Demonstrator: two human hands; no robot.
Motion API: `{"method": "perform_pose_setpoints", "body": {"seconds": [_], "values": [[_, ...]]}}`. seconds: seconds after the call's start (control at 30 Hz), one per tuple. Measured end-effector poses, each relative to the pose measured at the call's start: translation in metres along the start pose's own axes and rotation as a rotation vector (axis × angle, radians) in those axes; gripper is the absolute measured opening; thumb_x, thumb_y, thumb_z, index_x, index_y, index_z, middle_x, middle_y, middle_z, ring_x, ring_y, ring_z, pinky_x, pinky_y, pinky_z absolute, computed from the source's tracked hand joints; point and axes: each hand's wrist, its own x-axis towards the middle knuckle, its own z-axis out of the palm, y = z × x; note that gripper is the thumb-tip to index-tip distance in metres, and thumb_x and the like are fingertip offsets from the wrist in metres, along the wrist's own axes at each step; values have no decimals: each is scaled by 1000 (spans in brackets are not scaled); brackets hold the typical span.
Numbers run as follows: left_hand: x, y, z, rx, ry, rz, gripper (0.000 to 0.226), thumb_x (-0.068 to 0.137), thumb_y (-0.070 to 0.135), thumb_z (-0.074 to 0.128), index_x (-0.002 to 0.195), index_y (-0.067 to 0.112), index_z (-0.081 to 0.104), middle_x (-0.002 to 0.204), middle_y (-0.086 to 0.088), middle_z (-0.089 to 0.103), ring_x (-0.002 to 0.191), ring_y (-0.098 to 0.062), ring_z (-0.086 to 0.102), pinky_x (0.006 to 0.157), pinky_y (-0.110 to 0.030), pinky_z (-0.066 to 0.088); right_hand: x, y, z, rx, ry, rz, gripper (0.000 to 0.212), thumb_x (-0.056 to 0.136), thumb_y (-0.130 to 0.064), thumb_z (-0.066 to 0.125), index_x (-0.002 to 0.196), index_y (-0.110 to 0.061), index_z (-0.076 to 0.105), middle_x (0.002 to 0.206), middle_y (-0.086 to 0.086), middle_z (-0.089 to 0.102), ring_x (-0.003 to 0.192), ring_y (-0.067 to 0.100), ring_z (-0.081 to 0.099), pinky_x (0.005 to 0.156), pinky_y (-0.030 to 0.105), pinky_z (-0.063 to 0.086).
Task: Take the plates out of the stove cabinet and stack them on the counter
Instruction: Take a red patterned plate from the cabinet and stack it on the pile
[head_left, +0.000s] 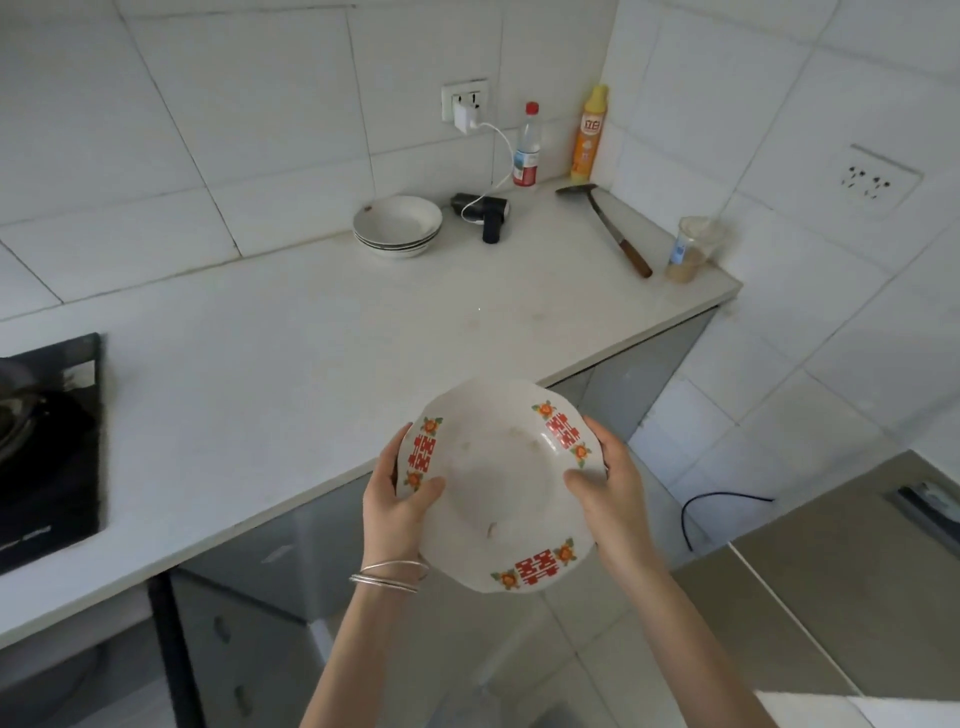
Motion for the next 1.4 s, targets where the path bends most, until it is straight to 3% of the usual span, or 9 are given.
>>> {"method": "perform_pose_setpoints", "body": {"seconds": [0.23, 0.4, 0.63, 0.93, 1.17, 1.27, 1.33, 1.4], "values": [[74, 3, 30, 6, 102, -5, 84, 49, 33, 72, 128, 15, 49, 119, -8, 60, 105, -29, 59, 84, -53, 52, 105, -8, 14, -63, -84, -21, 55, 72, 10, 52, 116, -24, 56, 100, -2, 66, 92, 17, 63, 71, 32, 54], [140, 12, 57, 25, 186, 35, 86, 47, 33, 69, 127, 12, 50, 116, -8, 62, 102, -27, 60, 83, -49, 53, 189, -21, 26, -97, -134, -33, 59, 75, 7, 53, 124, -26, 50, 112, -4, 62, 99, 13, 61, 82, 38, 55], [229, 29, 94, 19, 323, 29, 77, 52, 21, 69, 126, 12, 51, 116, -11, 62, 102, -32, 59, 83, -52, 52, 303, -51, 45, -108, -263, -54, 58, 78, 6, 55, 126, -26, 49, 117, -5, 60, 99, 13, 61, 78, 34, 57], [337, 47, 99, -37, 422, 10, 91, 45, 33, 70, 128, 8, 46, 124, -16, 56, 111, -34, 55, 95, -55, 44, 414, -85, 100, -108, -369, -15, 57, 76, 7, 53, 119, -31, 50, 105, -9, 61, 92, 9, 61, 63, 19, 51], [450, 62, 78, 2, 463, 18, 79, 43, 28, 65, 118, 8, 48, 112, -15, 58, 98, -31, 57, 84, -47, 50, 504, -106, 177, -206, -397, -90, 50, 74, 4, 57, 111, -29, 52, 97, -4, 60, 90, 12, 58, 67, 26, 53], [498, 63, 70, 0, 500, 6, 70, 51, 12, 57, 120, 5, 50, 112, -16, 58, 95, -29, 56, 82, -44, 50, 536, -114, 207, -244, -392, -141, 33, 75, 9, 55, 99, -14, 58, 89, 7, 62, 81, 25, 59, 66, 35, 53], [525, 62, 65, 9, 531, -6, 67, 52, 10, 53, 120, 5, 52, 115, -17, 58, 98, -30, 56, 84, -44, 50, 555, -114, 225, -284, -361, -160, 27, 75, 10, 53, 99, 1, 58, 92, 19, 63, 87, 34, 59, 69, 44, 51], [549, 56, 60, 5, 554, -17, 68, 53, 11, 52, 120, 4, 53, 113, -15, 59, 97, -29, 57, 86, -44, 49, 574, -110, 239, -324, -352, -144, 28, 78, 8, 54, 104, 0, 57, 89, 15, 62, 87, 30, 61, 73, 44, 52]]}}
